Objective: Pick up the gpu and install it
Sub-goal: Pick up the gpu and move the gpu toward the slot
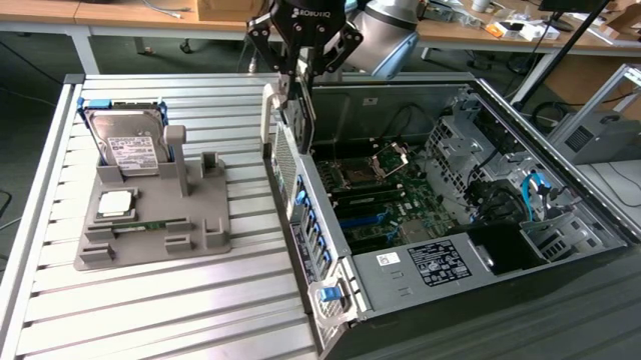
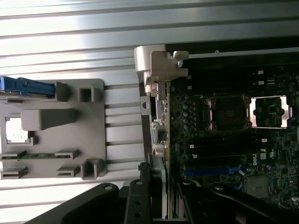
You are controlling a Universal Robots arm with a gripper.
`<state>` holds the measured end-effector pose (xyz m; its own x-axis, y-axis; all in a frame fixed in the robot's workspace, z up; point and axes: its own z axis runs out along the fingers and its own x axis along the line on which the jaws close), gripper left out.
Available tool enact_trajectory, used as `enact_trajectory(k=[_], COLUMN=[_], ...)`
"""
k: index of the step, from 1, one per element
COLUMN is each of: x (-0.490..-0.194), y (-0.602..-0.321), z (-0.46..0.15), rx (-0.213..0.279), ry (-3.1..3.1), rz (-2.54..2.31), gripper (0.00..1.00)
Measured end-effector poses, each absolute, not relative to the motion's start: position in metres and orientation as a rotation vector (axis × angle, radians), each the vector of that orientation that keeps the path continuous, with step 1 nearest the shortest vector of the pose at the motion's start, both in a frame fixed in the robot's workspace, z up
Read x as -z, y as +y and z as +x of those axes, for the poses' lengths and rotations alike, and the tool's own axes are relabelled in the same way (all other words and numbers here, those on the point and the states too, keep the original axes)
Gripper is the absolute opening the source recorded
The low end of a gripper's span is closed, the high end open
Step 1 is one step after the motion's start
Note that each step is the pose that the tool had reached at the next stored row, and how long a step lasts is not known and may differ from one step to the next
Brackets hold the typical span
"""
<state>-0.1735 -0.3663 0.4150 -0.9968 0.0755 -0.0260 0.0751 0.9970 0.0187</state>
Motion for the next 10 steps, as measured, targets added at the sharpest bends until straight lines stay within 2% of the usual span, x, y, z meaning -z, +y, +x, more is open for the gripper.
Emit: enact_trajectory(k=[10], x=[-0.4150], y=[-0.3664], z=[-0.1631], rx=[-0.027], ry=[3.113], rz=[0.118], gripper=[0.27])
